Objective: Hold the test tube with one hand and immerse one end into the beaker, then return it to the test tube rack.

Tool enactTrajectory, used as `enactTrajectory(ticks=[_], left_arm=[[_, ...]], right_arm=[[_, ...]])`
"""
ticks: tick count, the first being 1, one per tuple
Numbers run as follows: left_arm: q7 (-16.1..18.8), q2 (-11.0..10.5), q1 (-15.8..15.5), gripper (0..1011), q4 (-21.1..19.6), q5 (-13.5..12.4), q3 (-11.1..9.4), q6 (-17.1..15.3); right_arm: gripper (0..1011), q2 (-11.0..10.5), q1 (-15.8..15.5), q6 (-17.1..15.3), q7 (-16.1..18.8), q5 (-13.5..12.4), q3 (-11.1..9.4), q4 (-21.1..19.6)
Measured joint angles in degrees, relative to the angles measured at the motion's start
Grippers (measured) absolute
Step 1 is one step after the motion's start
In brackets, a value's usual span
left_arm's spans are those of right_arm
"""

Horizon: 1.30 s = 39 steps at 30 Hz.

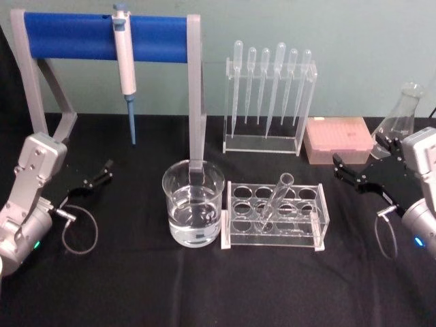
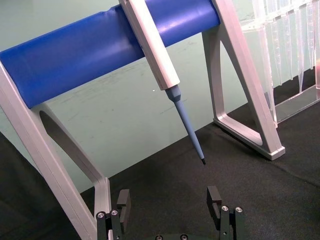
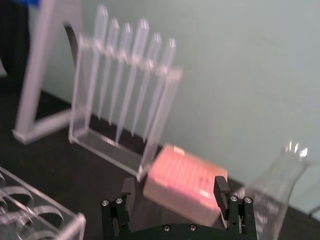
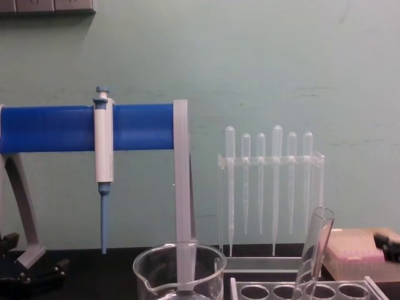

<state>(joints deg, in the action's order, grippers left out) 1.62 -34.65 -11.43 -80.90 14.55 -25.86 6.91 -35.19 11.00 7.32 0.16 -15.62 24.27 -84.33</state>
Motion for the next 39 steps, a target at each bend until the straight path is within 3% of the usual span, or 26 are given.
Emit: enactTrajectory(ticks=[4,11,16,22,27,30,39], left_arm=[[0.0,0.0,0.0,1000,0.0,0.0,0.0,0.0],[0.0,0.0,0.0,1000,0.0,0.0,0.0,0.0],[0.0,0.0,0.0,1000,0.0,0.0,0.0,0.0],[0.0,0.0,0.0,1000,0.0,0.0,0.0,0.0],[0.0,0.0,0.0,1000,0.0,0.0,0.0,0.0],[0.0,0.0,0.0,1000,0.0,0.0,0.0,0.0],[0.0,0.0,0.0,1000,0.0,0.0,0.0,0.0]], right_arm=[[1002,-1.5,-1.3,0.0,2.0,-1.5,-1.8,-4.2],[1002,-5.4,-6.3,0.8,8.5,-8.1,-5.9,-11.1],[1002,-9.3,-10.0,2.5,17.7,-14.6,-8.2,-13.4],[1002,-11.5,-11.0,3.8,28.1,-18.3,-7.7,-12.8],[1000,-10.9,-9.7,3.8,34.2,-19.4,-5.8,-10.9],[1002,-9.6,-7.9,3.6,37.1,-19.2,-4.4,-9.7],[1002,-6.0,-3.2,1.5,39.5,-16.3,-1.8,-8.3]])
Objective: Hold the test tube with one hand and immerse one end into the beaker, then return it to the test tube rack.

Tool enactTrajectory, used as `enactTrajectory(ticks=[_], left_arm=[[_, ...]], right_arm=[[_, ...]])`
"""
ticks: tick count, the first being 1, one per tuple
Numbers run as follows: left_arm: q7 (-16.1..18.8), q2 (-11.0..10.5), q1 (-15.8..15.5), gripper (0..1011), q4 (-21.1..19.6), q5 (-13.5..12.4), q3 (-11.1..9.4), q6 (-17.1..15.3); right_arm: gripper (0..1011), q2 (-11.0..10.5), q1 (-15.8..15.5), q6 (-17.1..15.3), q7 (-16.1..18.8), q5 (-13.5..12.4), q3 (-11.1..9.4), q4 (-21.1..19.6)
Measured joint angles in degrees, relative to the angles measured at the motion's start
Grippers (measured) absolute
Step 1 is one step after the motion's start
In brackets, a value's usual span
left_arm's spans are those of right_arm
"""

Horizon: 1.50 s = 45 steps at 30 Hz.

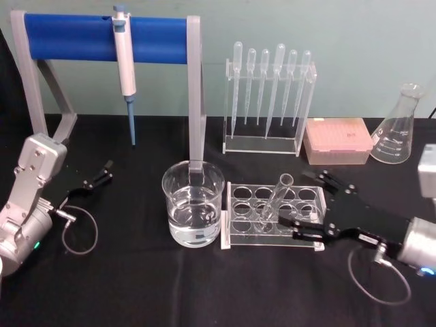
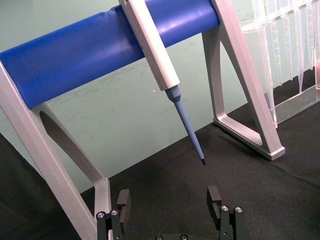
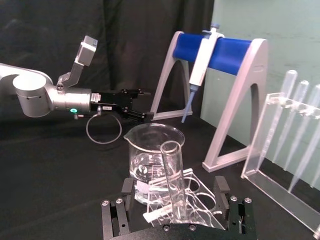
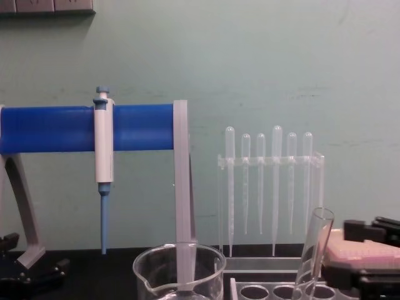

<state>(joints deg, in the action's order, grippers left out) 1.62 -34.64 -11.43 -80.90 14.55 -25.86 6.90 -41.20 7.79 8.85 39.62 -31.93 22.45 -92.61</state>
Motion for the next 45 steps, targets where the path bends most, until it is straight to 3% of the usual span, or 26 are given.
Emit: enactTrajectory(ticks=[11,24,33,45], left_arm=[[0.0,0.0,0.0,1000,0.0,0.0,0.0,0.0],[0.0,0.0,0.0,1000,0.0,0.0,0.0,0.0],[0.0,0.0,0.0,1000,0.0,0.0,0.0,0.0],[0.0,0.0,0.0,1000,0.0,0.0,0.0,0.0]], right_arm=[[1000,4.2,4.7,-2.8,0.7,1.3,2.7,3.2],[983,5.0,5.4,-3.6,0.7,1.1,3.1,3.8],[760,4.9,5.3,-3.5,0.7,1.1,3.0,3.6],[369,4.8,5.2,-3.4,0.6,1.1,2.9,3.6]])
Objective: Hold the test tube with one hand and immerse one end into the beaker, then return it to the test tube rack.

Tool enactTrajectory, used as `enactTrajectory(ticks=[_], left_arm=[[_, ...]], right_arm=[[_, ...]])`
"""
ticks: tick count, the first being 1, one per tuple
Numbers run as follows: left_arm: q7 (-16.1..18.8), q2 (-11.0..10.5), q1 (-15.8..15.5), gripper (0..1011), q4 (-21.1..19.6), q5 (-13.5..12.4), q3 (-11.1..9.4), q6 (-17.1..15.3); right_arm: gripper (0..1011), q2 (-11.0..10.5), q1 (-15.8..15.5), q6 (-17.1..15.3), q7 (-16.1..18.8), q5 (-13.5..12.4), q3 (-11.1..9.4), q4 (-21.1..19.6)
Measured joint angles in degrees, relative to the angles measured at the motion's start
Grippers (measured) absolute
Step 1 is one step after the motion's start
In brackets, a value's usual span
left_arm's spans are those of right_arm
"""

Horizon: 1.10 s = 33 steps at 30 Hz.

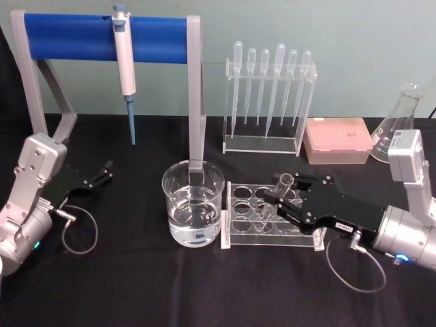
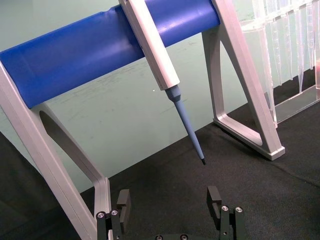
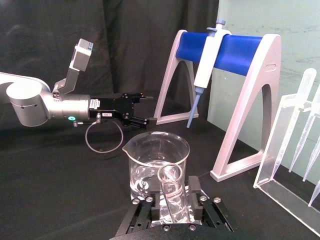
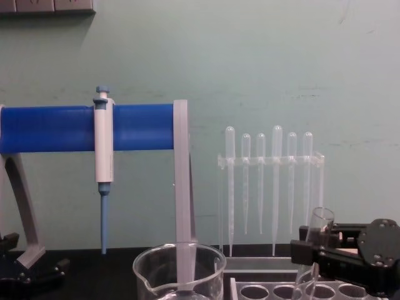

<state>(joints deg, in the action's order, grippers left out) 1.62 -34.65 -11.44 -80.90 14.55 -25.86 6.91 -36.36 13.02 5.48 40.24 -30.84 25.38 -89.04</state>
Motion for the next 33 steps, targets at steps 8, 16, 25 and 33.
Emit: enactTrajectory(ticks=[8,16,25,33], left_arm=[[0.0,0.0,0.0,1000,0.0,0.0,0.0,0.0],[0.0,0.0,0.0,1000,0.0,0.0,0.0,0.0],[0.0,0.0,0.0,1000,0.0,0.0,0.0,0.0],[0.0,0.0,0.0,1000,0.0,0.0,0.0,0.0]], right_arm=[[242,0.0,0.0,0.1,-0.1,0.0,-0.1,0.0],[241,0.0,1.0,0.8,-0.6,1.8,0.0,-0.3],[241,-1.1,5.0,-2.3,0.6,2.9,0.9,-2.1],[241,-2.1,10.3,-11.2,1.9,-0.9,1.4,-5.3]])
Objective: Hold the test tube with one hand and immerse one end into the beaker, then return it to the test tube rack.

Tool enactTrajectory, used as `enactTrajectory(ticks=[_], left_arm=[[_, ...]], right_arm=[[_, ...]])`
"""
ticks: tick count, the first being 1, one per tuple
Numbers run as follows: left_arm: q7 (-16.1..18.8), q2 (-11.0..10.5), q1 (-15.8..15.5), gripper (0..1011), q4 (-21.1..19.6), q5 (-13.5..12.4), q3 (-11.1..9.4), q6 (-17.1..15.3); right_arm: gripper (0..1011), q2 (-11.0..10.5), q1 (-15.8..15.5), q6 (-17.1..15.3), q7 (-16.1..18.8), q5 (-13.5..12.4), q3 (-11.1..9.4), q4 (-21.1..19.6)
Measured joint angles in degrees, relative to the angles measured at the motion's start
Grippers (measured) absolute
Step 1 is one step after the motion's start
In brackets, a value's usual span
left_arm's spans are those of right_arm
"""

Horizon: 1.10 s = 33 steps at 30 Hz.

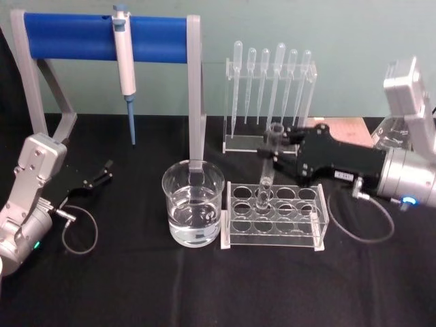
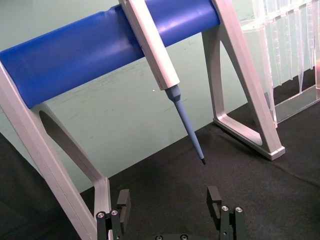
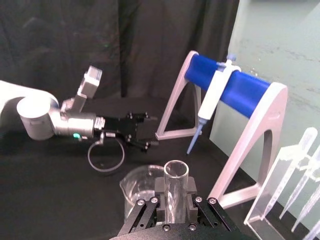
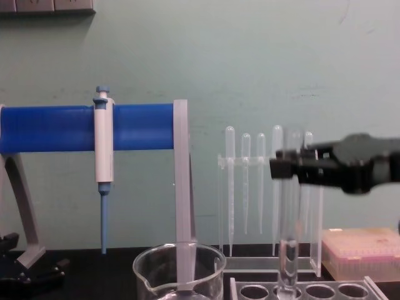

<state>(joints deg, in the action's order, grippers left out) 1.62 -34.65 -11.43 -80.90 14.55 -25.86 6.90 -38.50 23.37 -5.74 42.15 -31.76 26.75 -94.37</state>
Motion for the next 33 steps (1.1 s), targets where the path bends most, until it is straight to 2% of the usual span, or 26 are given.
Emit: enactTrajectory(ticks=[6,11,19,33], left_arm=[[0.0,0.0,0.0,1000,0.0,0.0,0.0,0.0],[0.0,0.0,0.0,1000,0.0,0.0,0.0,0.0],[0.0,0.0,0.0,1000,0.0,0.0,0.0,0.0],[0.0,0.0,0.0,1000,0.0,0.0,0.0,0.0]], right_arm=[[241,-0.3,2.6,-4.5,-0.9,-2.3,0.0,-1.7],[241,-0.3,4.1,-5.7,-1.4,-3.3,0.3,-2.2],[241,-0.8,5.3,-6.1,-1.8,-4.1,1.2,-2.5],[241,-0.7,5.2,-6.1,-1.8,-4.1,1.1,-2.5]])
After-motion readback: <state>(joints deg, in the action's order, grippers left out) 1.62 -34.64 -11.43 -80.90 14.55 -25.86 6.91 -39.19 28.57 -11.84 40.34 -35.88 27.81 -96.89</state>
